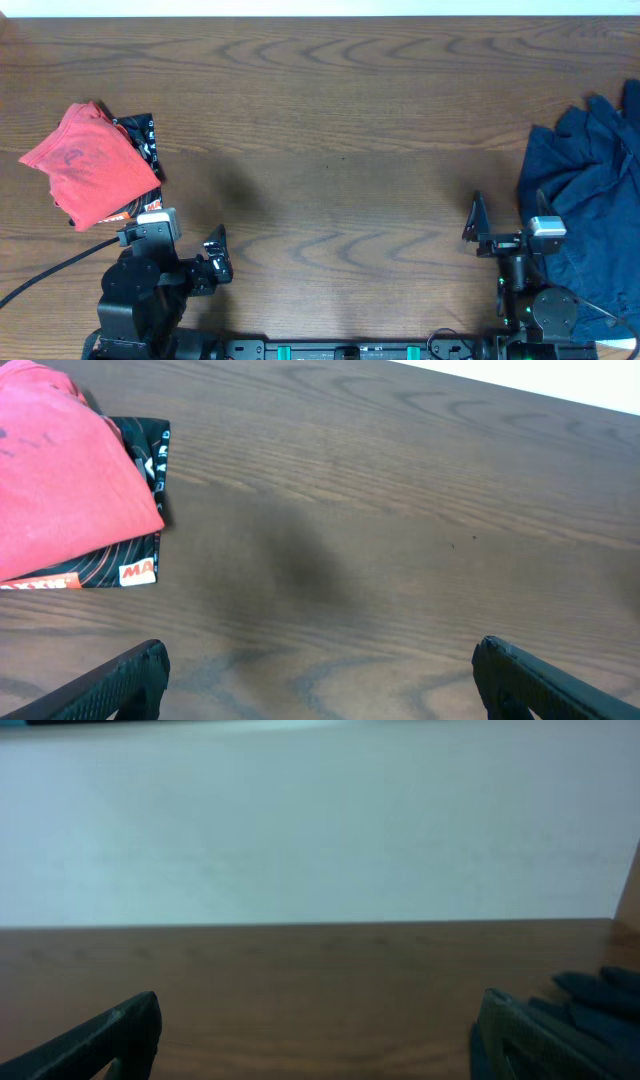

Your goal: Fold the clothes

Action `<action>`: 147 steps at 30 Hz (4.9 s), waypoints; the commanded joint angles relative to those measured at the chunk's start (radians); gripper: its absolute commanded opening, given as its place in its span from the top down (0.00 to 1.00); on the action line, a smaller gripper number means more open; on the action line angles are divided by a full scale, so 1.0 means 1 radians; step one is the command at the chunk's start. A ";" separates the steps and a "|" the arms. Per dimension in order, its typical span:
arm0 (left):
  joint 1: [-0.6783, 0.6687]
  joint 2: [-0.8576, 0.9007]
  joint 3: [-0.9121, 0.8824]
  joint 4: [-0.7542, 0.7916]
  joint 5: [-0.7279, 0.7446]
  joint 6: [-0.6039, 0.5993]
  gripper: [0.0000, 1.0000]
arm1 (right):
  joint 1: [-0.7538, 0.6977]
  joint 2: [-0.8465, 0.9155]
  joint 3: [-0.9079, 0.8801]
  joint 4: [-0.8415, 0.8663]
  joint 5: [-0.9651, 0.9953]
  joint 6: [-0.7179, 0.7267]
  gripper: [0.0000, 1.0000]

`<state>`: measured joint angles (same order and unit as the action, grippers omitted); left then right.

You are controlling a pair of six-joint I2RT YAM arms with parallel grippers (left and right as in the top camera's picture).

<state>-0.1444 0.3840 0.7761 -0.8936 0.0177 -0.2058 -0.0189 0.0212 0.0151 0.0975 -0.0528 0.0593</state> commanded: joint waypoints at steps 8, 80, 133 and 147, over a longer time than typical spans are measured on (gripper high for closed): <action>0.001 -0.001 -0.001 -0.001 -0.014 0.003 0.02 | 0.016 0.011 -0.008 -0.169 -0.007 -0.034 0.01; 0.053 -0.009 -0.005 -0.004 -0.014 0.003 0.02 | 0.016 -0.016 -0.010 -0.166 -0.007 -0.034 0.01; 0.187 -0.380 -0.772 0.822 -0.027 0.142 0.02 | 0.016 -0.016 -0.010 -0.166 -0.007 -0.034 0.01; 0.187 -0.380 -0.772 0.822 -0.027 0.142 0.02 | 0.016 -0.016 -0.010 -0.166 -0.007 -0.034 0.01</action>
<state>0.0380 0.0105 0.0181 -0.0254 0.0010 -0.0769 -0.0185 0.0120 0.0067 -0.0662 -0.0532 0.0143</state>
